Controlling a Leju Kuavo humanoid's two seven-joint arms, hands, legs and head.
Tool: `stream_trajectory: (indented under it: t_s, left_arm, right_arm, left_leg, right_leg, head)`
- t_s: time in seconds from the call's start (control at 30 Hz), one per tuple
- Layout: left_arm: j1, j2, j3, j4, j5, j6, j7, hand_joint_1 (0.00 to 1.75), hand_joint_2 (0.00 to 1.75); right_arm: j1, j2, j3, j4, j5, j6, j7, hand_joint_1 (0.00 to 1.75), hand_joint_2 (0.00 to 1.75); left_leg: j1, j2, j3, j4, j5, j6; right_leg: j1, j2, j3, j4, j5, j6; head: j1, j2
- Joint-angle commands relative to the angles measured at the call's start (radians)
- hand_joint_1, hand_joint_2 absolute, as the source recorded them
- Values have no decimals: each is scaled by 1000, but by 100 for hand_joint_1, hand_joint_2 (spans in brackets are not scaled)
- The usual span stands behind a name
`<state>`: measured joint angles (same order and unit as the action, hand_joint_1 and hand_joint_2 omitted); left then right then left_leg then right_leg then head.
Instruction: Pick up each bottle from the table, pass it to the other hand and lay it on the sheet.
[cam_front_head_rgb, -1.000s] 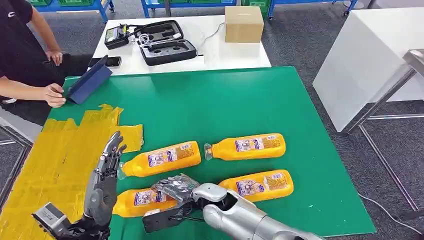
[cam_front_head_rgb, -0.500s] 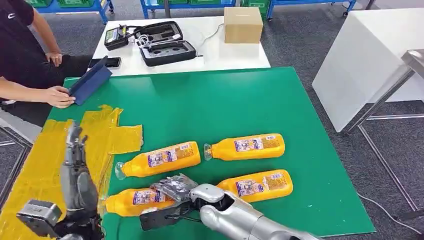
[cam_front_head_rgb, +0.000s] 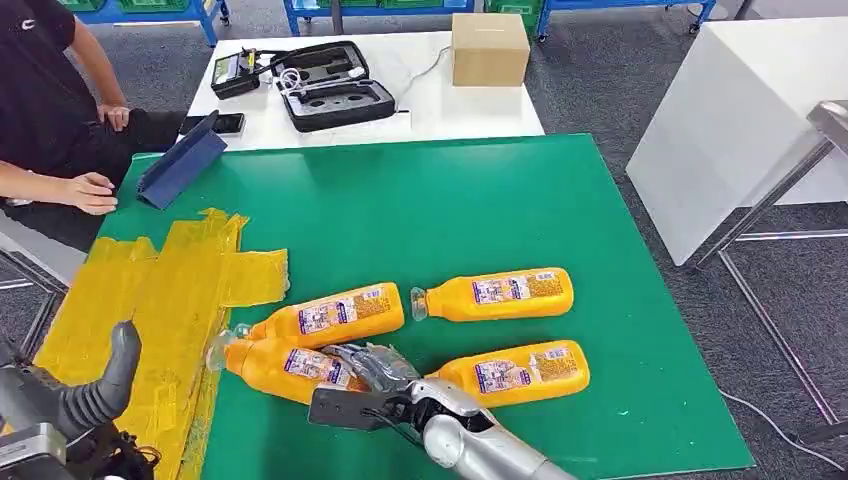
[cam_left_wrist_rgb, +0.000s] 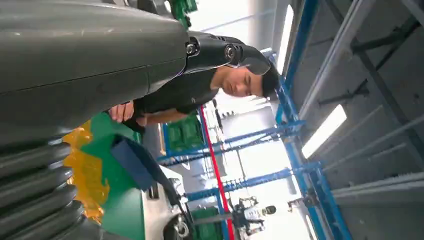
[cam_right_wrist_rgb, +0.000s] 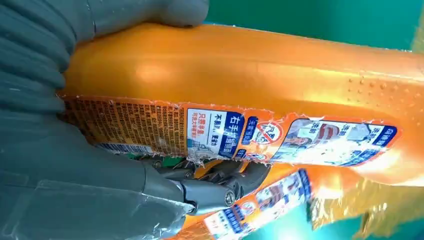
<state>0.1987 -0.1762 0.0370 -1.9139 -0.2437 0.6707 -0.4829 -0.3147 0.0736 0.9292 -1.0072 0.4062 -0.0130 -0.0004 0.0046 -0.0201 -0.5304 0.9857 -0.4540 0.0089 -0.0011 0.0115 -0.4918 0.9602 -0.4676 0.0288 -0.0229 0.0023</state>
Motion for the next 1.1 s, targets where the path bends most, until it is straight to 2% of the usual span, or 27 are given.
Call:
stream_trajectory:
  t_s: [0.03, 0.1, 0.17, 0.27, 0.43, 0.6, 0.93, 1.1]
  left_arm:
    - [17, 11, 63, 56, 232, -255, 139, 0, 175]
    - [45, 34, 47, 81, 410, -432, 209, 0, 175]
    - [96, 56, 41, 90, 551, -577, 259, 0, 175]
    - [155, 54, 54, 80, 642, -712, 276, 0, 175]
    - [217, 54, 42, 49, 757, -894, 299, 0, 175]
    - [214, 52, 39, 50, 756, -895, 299, 0, 175]
    - [242, 69, 2, 47, 826, -1025, 307, 0, 175]
    - [234, 79, -40, 58, 838, -1039, 308, 0, 175]
  right_arm:
    - [212, -115, -175, -401, -49, -48, -72, 175, 175]
    - [232, -128, -192, -502, -68, -46, -91, 175, 175]
    - [207, -141, -182, -553, -82, -50, -119, 175, 175]
    - [181, -145, -186, -584, -121, -55, -161, 175, 175]
    - [140, -166, -172, -622, -163, -47, -171, 175, 175]
    - [141, -167, -172, -619, -164, -47, -172, 175, 175]
    - [116, -156, -161, -594, -181, -33, -193, 175, 175]
    - [90, -125, -91, -544, -151, 10, -185, 175, 175]
  left_leg:
    - [1, -3, -3, -1, 0, 0]
    - [0, -2, -5, 0, 0, 0]
    - [-1, -1, -7, 0, 0, 0]
    - [0, 6, -11, 0, -1, 0]
    - [0, 4, -12, 0, -1, 0]
    - [0, 2, -15, 0, 0, 0]
    - [0, 2, -15, 0, 0, 0]
    - [0, 2, -15, 0, 0, 0]
  right_leg:
    - [1, -5, 0, -2, -1, 0]
    - [0, -4, 0, -1, -1, 0]
    - [-1, -3, -3, 0, -1, 0]
    - [0, 3, -7, 0, 1, 0]
    - [0, 0, -8, 0, 0, 1]
    - [0, 0, -10, 0, 0, 1]
    - [0, 0, -10, 0, 0, 0]
    - [0, 0, -10, 0, 0, 0]
  head:
    - [0, 0]
    - [0, 0]
    - [0, 0]
    - [0, 0]
    - [0, 0]
    - [0, 0]
    - [0, 0]
    - [0, 0]
